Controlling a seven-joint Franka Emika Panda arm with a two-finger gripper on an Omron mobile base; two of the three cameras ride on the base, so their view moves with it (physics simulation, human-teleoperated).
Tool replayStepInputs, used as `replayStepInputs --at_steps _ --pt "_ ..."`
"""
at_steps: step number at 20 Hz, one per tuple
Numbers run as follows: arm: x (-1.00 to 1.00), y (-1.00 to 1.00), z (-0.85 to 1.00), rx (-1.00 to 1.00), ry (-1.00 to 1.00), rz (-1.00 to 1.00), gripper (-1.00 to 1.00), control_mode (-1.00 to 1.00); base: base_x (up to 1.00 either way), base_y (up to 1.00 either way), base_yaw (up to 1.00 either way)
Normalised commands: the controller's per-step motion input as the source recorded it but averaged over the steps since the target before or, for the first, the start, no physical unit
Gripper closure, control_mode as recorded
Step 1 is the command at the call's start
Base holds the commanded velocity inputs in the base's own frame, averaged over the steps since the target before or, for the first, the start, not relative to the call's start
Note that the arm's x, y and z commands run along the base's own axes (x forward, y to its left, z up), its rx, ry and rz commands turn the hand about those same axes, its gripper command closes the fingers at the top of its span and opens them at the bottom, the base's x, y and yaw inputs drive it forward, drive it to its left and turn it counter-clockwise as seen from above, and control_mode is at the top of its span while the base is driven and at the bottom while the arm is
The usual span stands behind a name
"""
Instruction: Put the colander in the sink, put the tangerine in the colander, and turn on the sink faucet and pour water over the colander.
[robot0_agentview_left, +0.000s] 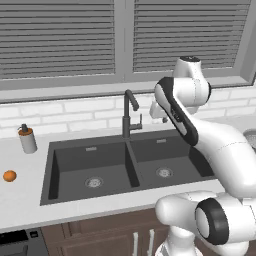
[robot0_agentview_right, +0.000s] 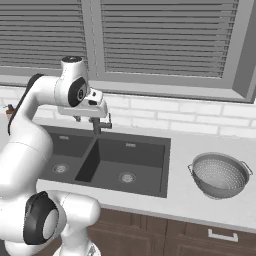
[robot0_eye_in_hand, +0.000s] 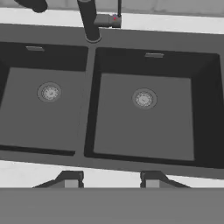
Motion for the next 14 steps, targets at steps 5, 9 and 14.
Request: replayStepInputs --at_steps 5,9,14 --pt "-0.26 -0.12 0.0 0.0 0.0 -0.02 -1.0 -1.0 0.0 0.0 0.0" --pt "-0.51 -0.37 -0.06 0.0 0.0 -0.08 -1.0 -1.0 0.0 0.0 0.0" --pt "-0.48 -0.42 -0.07 0.0 0.0 -0.09 -1.0 -1.0 0.0 0.0 0.0"
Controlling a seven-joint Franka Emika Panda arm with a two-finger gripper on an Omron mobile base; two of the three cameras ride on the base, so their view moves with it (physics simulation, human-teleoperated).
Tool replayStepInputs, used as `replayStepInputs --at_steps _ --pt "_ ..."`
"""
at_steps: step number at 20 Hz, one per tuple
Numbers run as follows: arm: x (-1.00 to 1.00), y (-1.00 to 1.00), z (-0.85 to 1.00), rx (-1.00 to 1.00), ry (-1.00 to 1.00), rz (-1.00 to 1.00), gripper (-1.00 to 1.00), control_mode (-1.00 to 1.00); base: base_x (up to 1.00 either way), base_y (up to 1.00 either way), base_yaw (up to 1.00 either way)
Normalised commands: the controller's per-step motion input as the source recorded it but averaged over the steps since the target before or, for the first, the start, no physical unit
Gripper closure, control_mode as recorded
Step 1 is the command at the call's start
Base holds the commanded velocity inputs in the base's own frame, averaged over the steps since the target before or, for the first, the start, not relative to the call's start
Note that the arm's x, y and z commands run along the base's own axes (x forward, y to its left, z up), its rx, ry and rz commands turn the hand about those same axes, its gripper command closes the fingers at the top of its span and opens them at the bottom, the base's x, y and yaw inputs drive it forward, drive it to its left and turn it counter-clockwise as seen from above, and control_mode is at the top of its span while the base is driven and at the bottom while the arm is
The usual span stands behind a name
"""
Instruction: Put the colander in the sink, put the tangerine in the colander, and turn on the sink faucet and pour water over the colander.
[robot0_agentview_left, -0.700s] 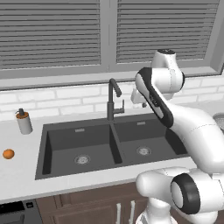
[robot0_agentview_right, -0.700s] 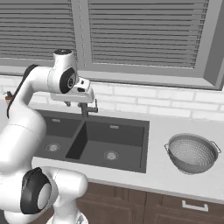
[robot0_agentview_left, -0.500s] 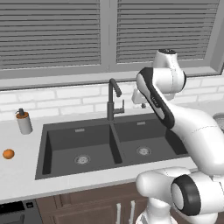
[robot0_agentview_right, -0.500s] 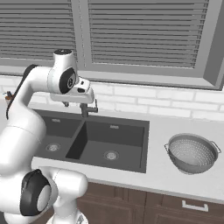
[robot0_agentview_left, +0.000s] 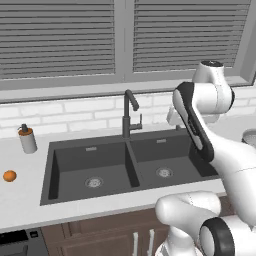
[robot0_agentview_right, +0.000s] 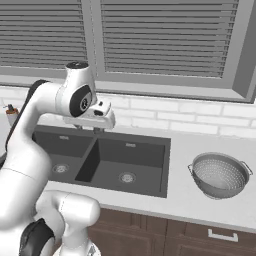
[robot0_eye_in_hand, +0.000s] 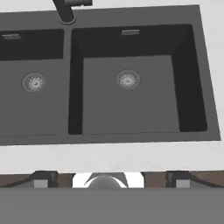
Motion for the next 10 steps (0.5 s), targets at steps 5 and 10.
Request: replayStepInputs --at_steps 5,10 --pt "-0.48 -0.4 -0.21 0.0 -0.12 -0.14 -1.0 -1.0 0.0 0.0 0.0" --pt "-0.31 -0.4 -0.12 0.02 -0.15 -0.22 -1.0 -1.0 0.0 0.0 0.0"
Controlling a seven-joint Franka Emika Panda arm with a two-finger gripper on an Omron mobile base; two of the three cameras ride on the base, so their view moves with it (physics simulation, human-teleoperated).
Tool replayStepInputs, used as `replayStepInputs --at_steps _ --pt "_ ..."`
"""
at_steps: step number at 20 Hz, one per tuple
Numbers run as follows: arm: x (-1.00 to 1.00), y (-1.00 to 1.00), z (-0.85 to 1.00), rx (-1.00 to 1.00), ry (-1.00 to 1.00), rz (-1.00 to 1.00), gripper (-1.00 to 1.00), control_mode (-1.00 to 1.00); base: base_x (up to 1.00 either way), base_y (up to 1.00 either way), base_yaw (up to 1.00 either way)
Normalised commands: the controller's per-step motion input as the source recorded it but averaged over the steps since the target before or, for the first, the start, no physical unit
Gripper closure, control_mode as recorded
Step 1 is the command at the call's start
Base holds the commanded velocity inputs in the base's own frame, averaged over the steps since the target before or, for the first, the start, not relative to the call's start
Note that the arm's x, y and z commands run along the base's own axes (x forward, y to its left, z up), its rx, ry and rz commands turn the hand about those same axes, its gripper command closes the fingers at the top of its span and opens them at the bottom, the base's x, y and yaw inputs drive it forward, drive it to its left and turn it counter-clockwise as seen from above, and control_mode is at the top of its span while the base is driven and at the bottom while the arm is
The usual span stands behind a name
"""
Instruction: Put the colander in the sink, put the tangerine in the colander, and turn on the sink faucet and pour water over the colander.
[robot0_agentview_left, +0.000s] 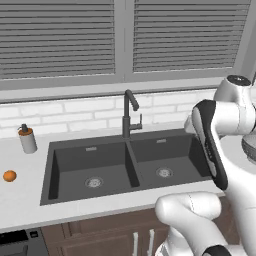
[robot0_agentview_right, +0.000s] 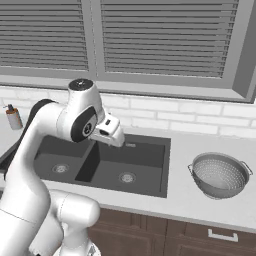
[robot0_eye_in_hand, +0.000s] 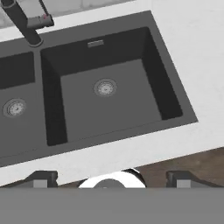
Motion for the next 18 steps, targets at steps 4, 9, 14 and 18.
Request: replayStepInputs --at_steps 4,9,14,18 --pt "-0.12 -0.43 -0.09 0.14 -0.18 -0.19 -1.0 -1.0 0.0 0.0 0.0" --pt "-0.14 -0.4 -0.01 0.15 -0.09 -0.27 -1.0 -1.0 0.0 0.0 0.0" --pt "-0.09 -0.46 0.0 0.12 0.0 -0.31 -1.0 -1.0 0.0 0.0 0.0" --pt "0.0 -0.6 0.02 0.09 0.09 -0.26 -1.0 -1.0 0.0 0.0 0.0"
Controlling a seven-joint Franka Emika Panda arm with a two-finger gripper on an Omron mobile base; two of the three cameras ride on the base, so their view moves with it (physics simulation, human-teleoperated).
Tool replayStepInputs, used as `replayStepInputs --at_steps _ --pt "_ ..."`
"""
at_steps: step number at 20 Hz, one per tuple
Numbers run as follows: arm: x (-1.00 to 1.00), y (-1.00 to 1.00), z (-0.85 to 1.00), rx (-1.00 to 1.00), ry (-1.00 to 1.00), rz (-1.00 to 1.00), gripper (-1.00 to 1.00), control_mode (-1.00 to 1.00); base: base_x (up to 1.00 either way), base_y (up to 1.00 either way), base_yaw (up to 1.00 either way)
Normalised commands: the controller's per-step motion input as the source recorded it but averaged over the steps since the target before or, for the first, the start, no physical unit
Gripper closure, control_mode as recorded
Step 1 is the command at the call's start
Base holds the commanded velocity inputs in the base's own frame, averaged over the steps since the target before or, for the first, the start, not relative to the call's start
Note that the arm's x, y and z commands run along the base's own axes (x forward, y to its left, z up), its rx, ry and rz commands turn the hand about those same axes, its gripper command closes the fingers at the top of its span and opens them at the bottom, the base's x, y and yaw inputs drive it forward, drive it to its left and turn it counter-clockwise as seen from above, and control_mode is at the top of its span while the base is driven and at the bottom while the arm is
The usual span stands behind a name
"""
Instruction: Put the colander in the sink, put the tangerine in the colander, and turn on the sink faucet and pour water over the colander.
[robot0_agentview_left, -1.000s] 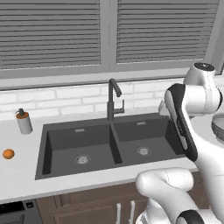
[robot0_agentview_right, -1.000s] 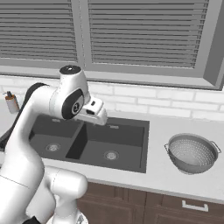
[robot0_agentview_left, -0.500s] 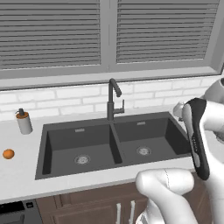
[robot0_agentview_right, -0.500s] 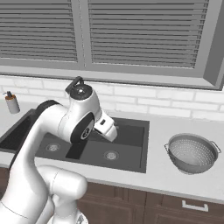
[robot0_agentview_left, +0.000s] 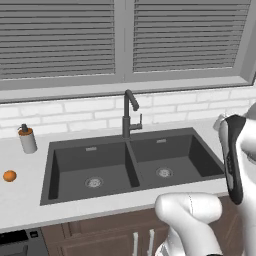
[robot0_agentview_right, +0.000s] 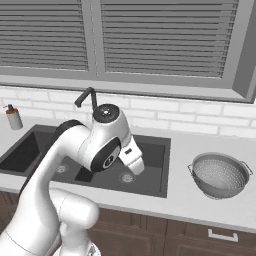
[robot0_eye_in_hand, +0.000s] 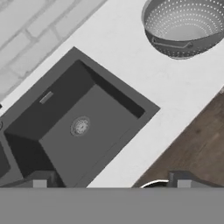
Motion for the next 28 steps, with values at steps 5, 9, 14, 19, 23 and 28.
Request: replayStepInputs --at_steps 5,9,14,19,23,28 --pt "0.0 -0.59 0.0 0.03 0.08 -0.14 -1.0 -1.0 0.0 0.0 0.0" --pt "0.0 -0.58 0.0 0.03 0.01 -0.11 -1.0 -1.0 0.0 0.0 0.0" --pt "-0.03 -0.62 -0.03 0.01 0.0 -0.1 -1.0 -1.0 0.0 0.0 0.0" --pt "0.0 -0.67 -0.13 0.0 0.0 -0.07 -1.0 -1.0 0.0 0.0 0.0" --pt "0.0 -0.47 -0.03 0.0 0.0 -0.01 -1.0 -1.0 0.0 0.0 0.0" --pt "0.0 -0.42 -0.16 0.0 0.0 -0.02 -1.0 -1.0 0.0 0.0 0.0"
